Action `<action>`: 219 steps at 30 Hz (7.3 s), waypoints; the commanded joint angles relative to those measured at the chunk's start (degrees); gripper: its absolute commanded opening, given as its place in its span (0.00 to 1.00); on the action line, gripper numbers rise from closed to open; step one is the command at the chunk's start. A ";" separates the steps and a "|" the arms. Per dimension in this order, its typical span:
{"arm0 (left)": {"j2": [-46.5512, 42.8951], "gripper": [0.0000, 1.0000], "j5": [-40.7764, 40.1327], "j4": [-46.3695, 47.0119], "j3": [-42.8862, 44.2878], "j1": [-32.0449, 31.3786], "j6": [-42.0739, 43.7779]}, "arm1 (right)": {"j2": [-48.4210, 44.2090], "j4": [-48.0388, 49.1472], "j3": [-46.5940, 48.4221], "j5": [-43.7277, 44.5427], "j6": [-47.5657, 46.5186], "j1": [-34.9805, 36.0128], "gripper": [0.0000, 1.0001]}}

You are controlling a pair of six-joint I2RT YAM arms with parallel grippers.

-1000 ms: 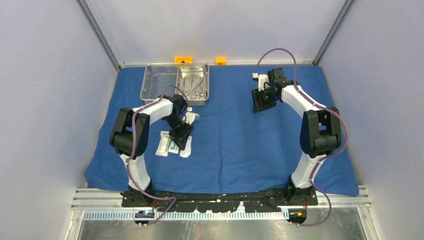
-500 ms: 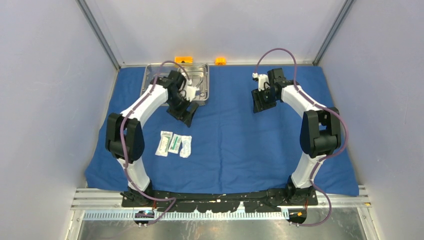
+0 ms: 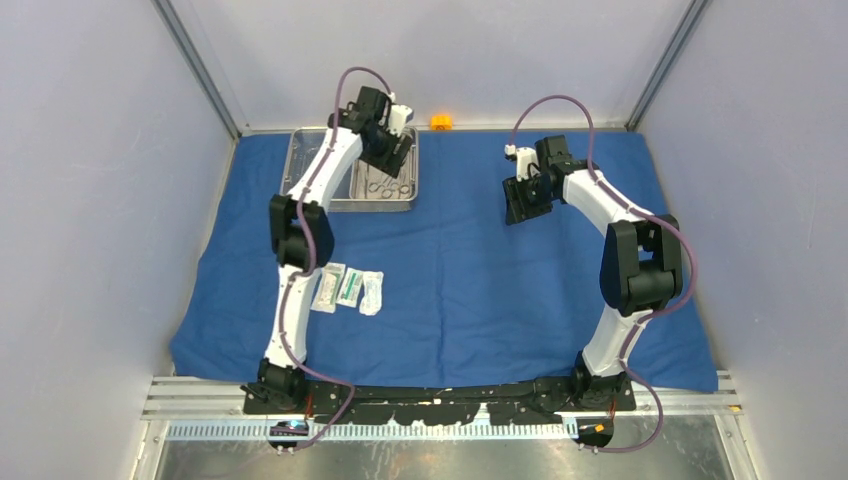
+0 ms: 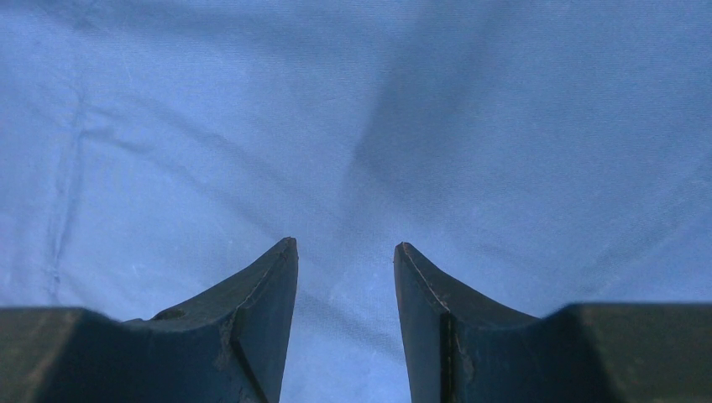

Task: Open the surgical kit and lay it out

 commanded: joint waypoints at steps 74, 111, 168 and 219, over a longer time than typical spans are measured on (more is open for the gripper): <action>19.26 0.00 -0.71 5.26 13.00 0.55 -9.17 | 1.90 -1.31 3.33 -0.67 -1.06 0.06 0.50; 22.50 0.41 -1.55 12.13 14.41 0.08 -6.05 | 2.58 -1.74 3.73 -1.10 -0.93 0.08 0.50; 12.60 0.22 -6.69 14.70 11.22 3.27 -10.53 | 2.90 -2.16 3.79 -1.68 -1.24 0.09 0.50; 18.51 0.00 -0.63 16.39 14.04 5.11 -13.19 | 4.33 -2.89 4.37 -1.38 -1.27 0.05 0.50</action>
